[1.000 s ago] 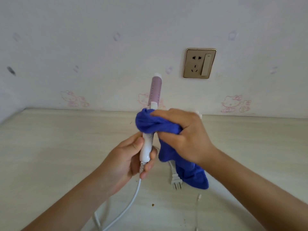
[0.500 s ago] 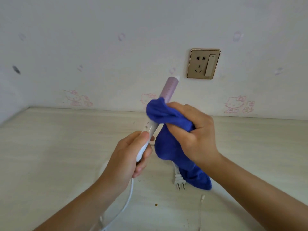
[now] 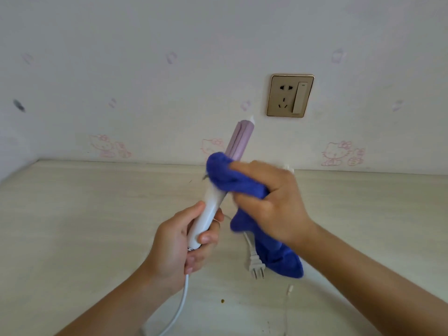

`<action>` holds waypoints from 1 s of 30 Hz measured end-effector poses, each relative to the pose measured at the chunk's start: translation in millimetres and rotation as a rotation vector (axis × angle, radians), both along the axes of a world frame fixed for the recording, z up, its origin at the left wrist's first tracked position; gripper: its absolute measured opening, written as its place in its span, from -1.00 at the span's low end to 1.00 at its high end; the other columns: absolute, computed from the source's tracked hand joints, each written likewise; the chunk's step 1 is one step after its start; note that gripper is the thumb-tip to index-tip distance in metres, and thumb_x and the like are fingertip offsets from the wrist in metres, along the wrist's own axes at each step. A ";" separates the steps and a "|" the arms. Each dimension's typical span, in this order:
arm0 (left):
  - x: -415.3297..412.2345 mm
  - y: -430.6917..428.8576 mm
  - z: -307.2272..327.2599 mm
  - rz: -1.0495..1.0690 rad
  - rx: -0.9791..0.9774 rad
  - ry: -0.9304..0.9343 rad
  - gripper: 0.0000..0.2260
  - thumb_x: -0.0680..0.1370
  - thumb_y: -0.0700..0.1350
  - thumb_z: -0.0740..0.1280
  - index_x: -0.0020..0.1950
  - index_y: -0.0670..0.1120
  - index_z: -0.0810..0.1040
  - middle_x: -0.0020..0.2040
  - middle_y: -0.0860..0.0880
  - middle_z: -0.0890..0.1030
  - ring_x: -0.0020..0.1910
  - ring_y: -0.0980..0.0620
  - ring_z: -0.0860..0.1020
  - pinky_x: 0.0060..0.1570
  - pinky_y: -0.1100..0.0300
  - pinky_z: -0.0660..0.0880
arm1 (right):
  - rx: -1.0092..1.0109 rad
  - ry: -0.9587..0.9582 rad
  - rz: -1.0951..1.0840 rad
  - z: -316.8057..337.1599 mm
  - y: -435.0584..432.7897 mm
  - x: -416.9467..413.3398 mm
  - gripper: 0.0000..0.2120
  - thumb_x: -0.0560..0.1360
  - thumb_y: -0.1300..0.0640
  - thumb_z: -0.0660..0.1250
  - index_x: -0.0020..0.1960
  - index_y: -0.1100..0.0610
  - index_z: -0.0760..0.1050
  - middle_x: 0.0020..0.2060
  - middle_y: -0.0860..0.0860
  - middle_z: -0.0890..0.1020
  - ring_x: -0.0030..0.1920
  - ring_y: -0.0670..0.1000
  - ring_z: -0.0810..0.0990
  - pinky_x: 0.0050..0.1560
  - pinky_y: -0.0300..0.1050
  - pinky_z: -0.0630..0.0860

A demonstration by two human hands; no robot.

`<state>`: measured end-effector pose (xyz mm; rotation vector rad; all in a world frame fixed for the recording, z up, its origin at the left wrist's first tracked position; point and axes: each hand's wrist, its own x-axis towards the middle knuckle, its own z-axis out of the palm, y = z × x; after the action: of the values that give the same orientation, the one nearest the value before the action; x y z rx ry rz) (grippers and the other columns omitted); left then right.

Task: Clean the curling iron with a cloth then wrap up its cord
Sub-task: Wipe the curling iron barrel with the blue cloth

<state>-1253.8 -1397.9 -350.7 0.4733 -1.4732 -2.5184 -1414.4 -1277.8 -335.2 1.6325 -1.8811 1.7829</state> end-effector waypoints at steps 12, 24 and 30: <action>-0.7 -1.7 0.7 0.051 0.004 -0.010 -0.72 0.49 0.04 0.22 -0.24 -0.16 0.49 -0.44 -0.07 0.29 -0.66 0.12 0.16 -0.64 0.33 0.05 | 0.067 0.087 0.075 -11.4 -5.3 21.7 -0.64 0.45 0.28 0.41 0.20 0.02 0.65 -0.15 -0.08 0.67 -0.15 -0.05 0.64 -0.08 -0.05 0.58; -0.9 -2.9 -3.4 0.043 -0.299 0.030 -0.63 0.56 0.12 0.23 -0.32 -0.13 0.43 -0.47 -0.06 0.34 -0.64 0.10 0.15 -0.58 0.33 0.05 | 0.073 0.119 0.055 -7.6 -6.8 20.5 -0.62 0.42 0.26 0.38 0.21 0.03 0.67 -0.08 -0.05 0.72 -0.07 0.00 0.68 -0.01 0.02 0.59; 1.8 6.3 -21.5 0.112 -0.487 0.122 -0.70 0.55 0.06 0.35 0.08 -0.16 0.52 -0.28 -0.12 0.55 -0.57 0.07 0.21 -0.55 0.31 0.18 | -0.091 -0.125 -0.128 17.8 5.5 -26.5 -0.58 0.50 0.34 0.37 0.18 -0.10 0.67 0.00 -0.04 0.74 -0.01 -0.03 0.70 0.02 -0.06 0.65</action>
<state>-1252.0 -1391.7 -372.2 0.3017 -1.8675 -1.9666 -1440.9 -1272.3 -317.3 1.3680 -1.8764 1.9266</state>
